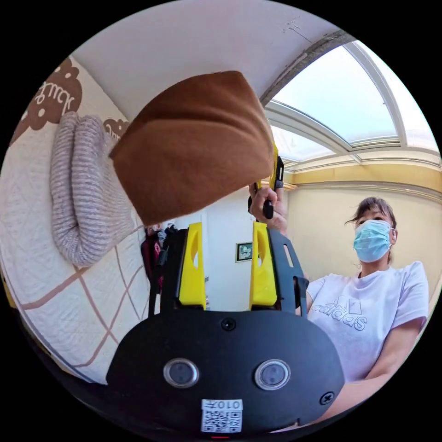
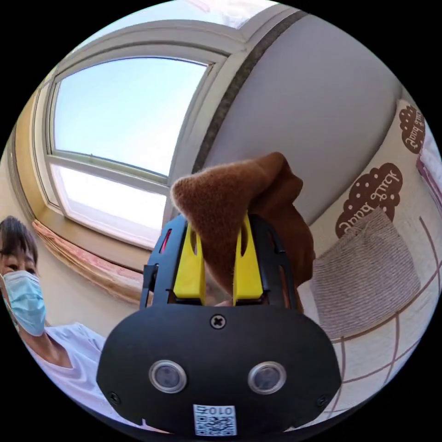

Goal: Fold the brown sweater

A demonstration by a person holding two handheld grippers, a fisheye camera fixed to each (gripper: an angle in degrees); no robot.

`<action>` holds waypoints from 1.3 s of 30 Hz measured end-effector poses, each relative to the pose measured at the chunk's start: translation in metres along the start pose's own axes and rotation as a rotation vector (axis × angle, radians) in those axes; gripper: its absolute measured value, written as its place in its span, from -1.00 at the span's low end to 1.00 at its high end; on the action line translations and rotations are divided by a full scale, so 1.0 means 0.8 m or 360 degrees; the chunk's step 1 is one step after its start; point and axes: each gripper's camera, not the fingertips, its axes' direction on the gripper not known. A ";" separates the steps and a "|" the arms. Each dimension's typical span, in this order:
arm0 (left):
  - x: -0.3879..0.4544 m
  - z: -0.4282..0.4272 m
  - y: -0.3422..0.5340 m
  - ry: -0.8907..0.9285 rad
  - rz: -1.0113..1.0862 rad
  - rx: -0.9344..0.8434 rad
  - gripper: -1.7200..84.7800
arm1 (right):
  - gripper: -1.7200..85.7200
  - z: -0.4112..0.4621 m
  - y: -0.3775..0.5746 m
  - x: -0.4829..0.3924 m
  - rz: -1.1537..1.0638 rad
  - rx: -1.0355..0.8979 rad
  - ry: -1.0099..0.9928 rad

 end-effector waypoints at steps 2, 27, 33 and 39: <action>0.001 0.001 0.008 0.0142 0.0016 0.0069 -0.53 | -0.70 -0.034 -0.013 0.001 0.0065 0.0094 -0.0108; -0.177 -0.078 0.052 -0.0338 -0.0499 0.0180 -0.42 | -0.69 -0.281 -0.016 0.311 0.1262 0.0404 -0.0169; -0.166 -0.057 0.039 -0.0430 -0.0374 0.0208 -0.59 | -0.69 -0.318 -0.020 0.316 0.1255 0.0372 -0.0147; -0.111 -0.068 0.007 -0.0621 -0.0323 0.0164 -0.77 | -0.69 -0.338 -0.065 0.305 0.1046 -0.0038 0.0136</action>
